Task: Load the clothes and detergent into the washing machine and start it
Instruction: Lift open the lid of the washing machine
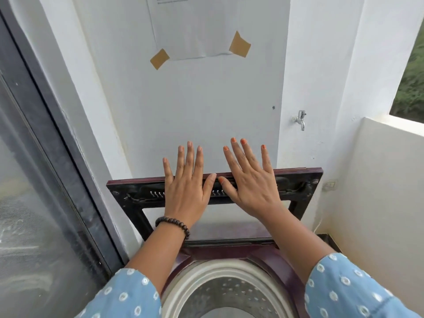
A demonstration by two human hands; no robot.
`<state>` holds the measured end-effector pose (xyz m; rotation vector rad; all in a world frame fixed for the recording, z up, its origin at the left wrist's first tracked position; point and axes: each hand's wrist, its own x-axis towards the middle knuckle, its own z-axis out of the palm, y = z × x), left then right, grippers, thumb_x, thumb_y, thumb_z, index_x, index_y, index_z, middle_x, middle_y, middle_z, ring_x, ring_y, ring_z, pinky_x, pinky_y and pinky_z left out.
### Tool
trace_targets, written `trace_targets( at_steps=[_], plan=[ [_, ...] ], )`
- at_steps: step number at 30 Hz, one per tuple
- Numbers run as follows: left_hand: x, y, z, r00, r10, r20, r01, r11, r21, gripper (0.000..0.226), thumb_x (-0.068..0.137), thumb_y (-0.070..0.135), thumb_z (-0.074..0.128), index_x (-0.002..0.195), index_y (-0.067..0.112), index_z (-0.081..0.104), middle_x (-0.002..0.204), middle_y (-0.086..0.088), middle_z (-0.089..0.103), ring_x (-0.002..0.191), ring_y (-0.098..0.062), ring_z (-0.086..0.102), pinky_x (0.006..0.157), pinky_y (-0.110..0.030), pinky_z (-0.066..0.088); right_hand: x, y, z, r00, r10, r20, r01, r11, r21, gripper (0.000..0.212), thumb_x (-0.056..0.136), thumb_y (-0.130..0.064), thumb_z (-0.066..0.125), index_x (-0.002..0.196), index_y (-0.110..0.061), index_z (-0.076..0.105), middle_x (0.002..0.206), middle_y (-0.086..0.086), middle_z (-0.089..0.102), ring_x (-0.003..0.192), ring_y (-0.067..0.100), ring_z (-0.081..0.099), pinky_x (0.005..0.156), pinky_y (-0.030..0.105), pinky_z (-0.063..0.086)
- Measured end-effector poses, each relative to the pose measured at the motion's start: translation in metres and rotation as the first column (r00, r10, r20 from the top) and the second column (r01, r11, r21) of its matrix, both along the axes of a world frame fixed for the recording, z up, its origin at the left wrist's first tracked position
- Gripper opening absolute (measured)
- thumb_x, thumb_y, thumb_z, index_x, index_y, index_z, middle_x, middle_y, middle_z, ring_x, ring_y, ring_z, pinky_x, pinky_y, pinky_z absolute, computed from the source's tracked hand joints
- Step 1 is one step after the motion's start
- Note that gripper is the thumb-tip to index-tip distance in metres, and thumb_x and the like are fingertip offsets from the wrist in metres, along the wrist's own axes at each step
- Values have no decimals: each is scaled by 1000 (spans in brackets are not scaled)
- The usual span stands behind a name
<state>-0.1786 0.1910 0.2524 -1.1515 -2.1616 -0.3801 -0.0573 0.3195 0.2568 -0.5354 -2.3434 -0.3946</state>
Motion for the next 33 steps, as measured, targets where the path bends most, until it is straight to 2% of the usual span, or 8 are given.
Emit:
trace_targets(
  at_steps=[8,15,17,19,21,23,28,33],
  plan=[
    [-36,38,11,1000,3,22,-3,1000,6,73,97,59,1,157,17,-3,165,-4,-6,150,-19,-14,120,-50,-11,-38,36,7,1000,-8,-1,8,1000,-28,72,99,-59,17,154,-13,28,163,4,19,152,19,8,121,54,11],
    [-62,65,12,999,26,34,-27,1000,10,71,98,54,5,157,15,3,165,-4,-5,149,-15,-15,120,-52,-10,-66,61,7,998,4,-58,-7,999,-49,72,99,-57,17,149,-10,38,159,3,31,150,19,18,121,51,11],
    [-67,72,9,998,30,55,-31,999,18,70,98,53,5,157,15,4,165,-3,-4,148,-15,-16,120,-51,-11,-73,68,4,998,5,-64,-8,998,-59,71,99,-56,17,148,-10,41,157,4,34,149,19,21,122,50,13],
    [-70,76,4,996,23,81,-25,999,31,69,98,51,4,157,15,6,165,-2,-2,149,-15,-15,122,-48,-8,-80,73,1,997,7,-82,-15,996,-91,69,99,-54,18,145,-10,45,154,5,39,146,20,30,120,45,22],
    [-72,79,0,994,7,107,-12,999,43,69,98,50,3,157,15,8,166,-1,1,151,-16,-10,124,-45,0,-85,76,-2,992,10,-126,-26,992,-127,65,99,-52,23,138,-10,55,147,6,49,138,21,45,107,41,37],
    [-75,81,-2,993,-7,119,1,999,53,69,98,51,1,158,16,10,166,0,4,153,-17,-4,124,-43,4,-89,80,-4,988,14,-155,-33,992,-121,62,99,-50,26,133,-11,60,142,6,55,132,22,52,98,39,43],
    [-81,88,-1,992,-6,125,-1,999,54,70,98,51,4,157,15,15,165,-1,12,153,-19,4,123,-42,9,-96,88,-7,985,27,-169,-38,997,-63,60,100,-47,28,134,-7,58,144,9,52,136,24,48,101,38,41],
    [-88,93,-1,993,-12,114,5,998,66,68,99,51,11,148,14,40,154,-3,42,138,-22,44,114,-42,28,-99,89,-13,985,24,-173,-37,997,-74,60,102,-46,24,139,-9,52,150,7,46,139,24,44,105,37,36]
  ],
)
